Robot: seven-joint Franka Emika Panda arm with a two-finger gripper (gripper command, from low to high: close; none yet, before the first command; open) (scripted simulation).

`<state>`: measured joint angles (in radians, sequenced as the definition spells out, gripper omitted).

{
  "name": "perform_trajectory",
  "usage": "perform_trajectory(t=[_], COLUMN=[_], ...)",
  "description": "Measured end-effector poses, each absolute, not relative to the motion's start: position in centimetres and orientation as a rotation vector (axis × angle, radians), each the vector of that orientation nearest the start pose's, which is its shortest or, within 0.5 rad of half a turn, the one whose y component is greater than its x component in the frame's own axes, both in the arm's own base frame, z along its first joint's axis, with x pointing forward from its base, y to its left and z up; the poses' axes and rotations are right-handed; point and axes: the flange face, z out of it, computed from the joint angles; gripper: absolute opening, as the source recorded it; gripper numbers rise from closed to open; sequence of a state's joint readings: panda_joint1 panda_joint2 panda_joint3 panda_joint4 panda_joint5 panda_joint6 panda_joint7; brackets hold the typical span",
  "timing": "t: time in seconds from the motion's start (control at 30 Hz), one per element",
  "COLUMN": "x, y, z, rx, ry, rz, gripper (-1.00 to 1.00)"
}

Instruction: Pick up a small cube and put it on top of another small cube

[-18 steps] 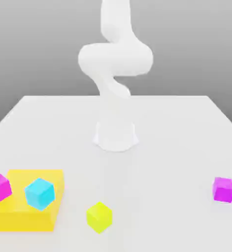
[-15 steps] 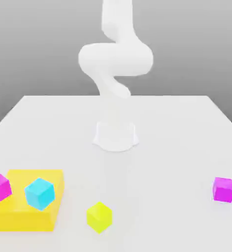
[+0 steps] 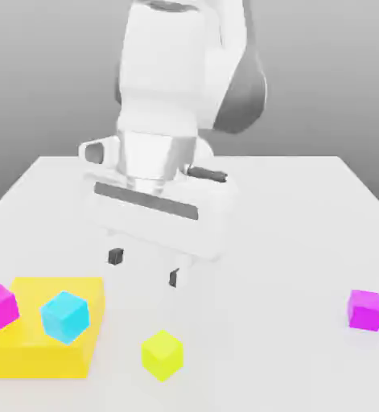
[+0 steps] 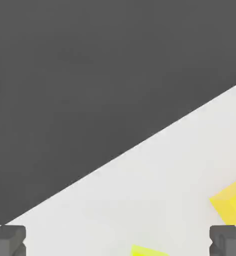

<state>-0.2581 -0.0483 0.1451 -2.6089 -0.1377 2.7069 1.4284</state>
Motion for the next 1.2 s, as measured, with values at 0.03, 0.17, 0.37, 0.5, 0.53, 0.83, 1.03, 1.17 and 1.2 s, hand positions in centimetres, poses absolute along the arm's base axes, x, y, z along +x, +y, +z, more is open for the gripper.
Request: perform_trajectory(t=[0.03, 0.17, 0.37, 0.5, 0.53, 0.83, 1.03, 1.17, 1.2], x=[44.1, 41.5, 41.0, 41.0, 41.1, 41.8, 46.6, 47.0, 46.6], y=[-4.7, -4.3, -4.2, -4.2, -4.2, -4.7, -10.3, -18.9, -21.3], z=[26.4, 19.7, 13.2, 13.2, 13.2, 19.0, 21.3, 25.3, 26.5], rx=[-2.329, -2.242, -2.227, -2.226, -2.226, -2.235, -2.178, -1.861, -1.76], ry=[2.064, 2.193, 2.213, 2.213, 2.213, 2.213, 2.296, 2.544, 2.607], rz=[-0.201, -0.027, 0.0, -0.001, -0.002, 0.011, 0.101, 0.124, 0.129], gripper=[0.0, 0.0, -1.0, -1.0, -1.0, -1.0, -1.0, -1.0, -1.0])
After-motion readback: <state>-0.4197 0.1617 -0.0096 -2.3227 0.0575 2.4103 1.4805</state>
